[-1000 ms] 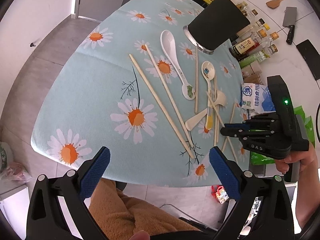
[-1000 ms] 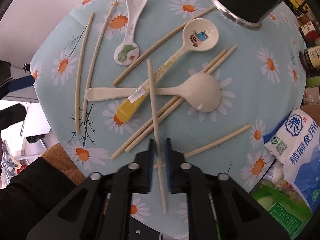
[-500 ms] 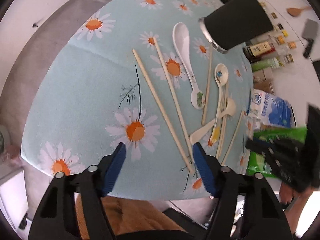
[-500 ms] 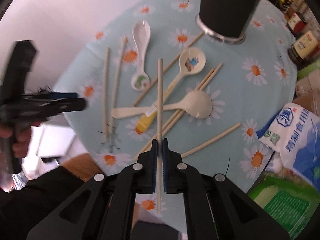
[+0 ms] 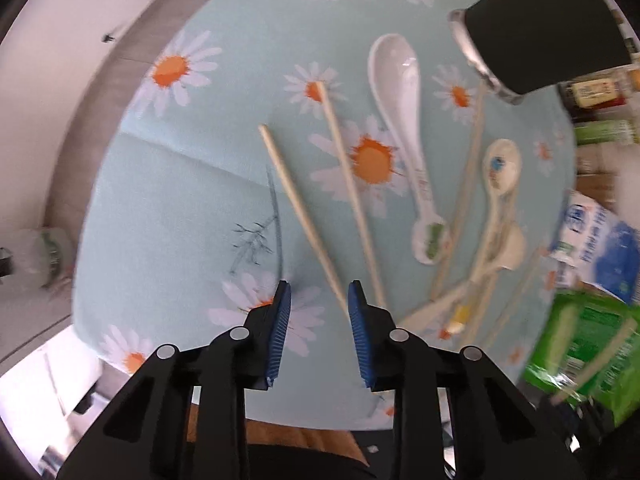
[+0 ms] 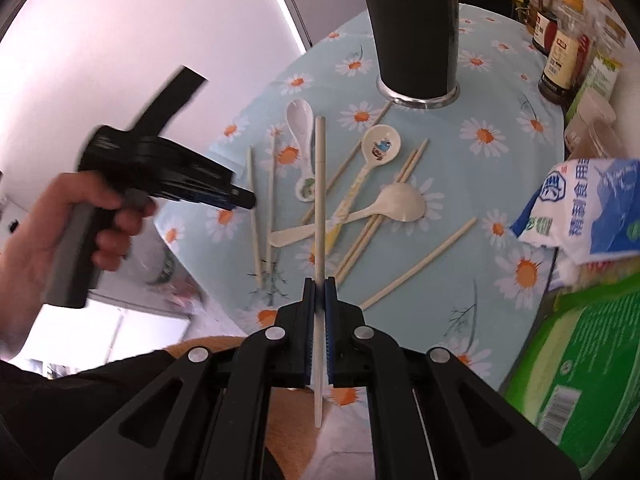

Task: Organize utensils
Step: 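Grasp another wooden chopstick with the left gripper while the right gripper holds its chopstick, then lift both held chopsticks and carry them over the black utensil holder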

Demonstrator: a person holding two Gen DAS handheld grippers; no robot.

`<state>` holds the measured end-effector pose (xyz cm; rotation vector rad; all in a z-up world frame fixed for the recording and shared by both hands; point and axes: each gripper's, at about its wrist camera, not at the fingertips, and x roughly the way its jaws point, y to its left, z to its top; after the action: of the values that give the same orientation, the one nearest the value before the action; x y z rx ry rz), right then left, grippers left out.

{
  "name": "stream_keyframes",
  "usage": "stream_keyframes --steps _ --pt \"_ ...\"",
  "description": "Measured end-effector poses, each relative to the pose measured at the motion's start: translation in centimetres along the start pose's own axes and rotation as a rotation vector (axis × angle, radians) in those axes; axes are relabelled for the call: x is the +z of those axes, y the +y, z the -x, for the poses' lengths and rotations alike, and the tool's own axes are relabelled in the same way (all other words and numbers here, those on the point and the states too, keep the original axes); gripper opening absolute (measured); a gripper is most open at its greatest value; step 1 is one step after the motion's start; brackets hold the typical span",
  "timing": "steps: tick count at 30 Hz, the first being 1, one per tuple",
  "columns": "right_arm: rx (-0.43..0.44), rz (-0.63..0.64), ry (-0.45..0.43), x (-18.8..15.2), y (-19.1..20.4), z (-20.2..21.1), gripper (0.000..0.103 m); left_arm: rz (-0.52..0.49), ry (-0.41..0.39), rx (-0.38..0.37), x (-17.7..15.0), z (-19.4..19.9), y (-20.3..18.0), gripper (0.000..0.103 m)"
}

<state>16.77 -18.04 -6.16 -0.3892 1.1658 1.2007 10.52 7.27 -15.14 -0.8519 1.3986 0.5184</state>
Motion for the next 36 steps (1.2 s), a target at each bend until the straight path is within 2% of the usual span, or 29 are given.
stream_keyframes --steps 10,11,14,17,24,32,36 --pt "0.064 -0.033 -0.095 -0.4 -0.1 1.2 0.006 -0.020 0.016 0.181 0.6 -1.3 -3.7 0.022" --pt "0.072 -0.036 -0.103 -0.3 -0.1 1.2 0.006 -0.018 0.016 0.198 0.6 -1.4 -3.9 0.016" --pt "0.083 -0.036 -0.121 -0.3 0.0 1.5 0.006 0.000 0.019 0.214 0.9 -1.5 -4.4 0.009" --pt "0.094 -0.041 -0.138 -0.3 0.1 1.7 0.006 0.023 0.020 0.192 0.9 -1.4 -4.0 0.004" --pt "0.104 -0.059 -0.125 0.3 0.4 1.2 0.006 0.050 -0.006 0.116 0.6 -0.6 -1.4 0.004" --pt "0.082 -0.063 -0.087 3.0 1.4 -0.8 0.006 0.057 -0.054 -0.045 0.8 1.0 2.2 0.004" --pt "0.115 -0.089 -0.088 4.9 1.3 -1.5 0.006 0.024 -0.094 -0.142 1.0 3.6 2.6 0.004"
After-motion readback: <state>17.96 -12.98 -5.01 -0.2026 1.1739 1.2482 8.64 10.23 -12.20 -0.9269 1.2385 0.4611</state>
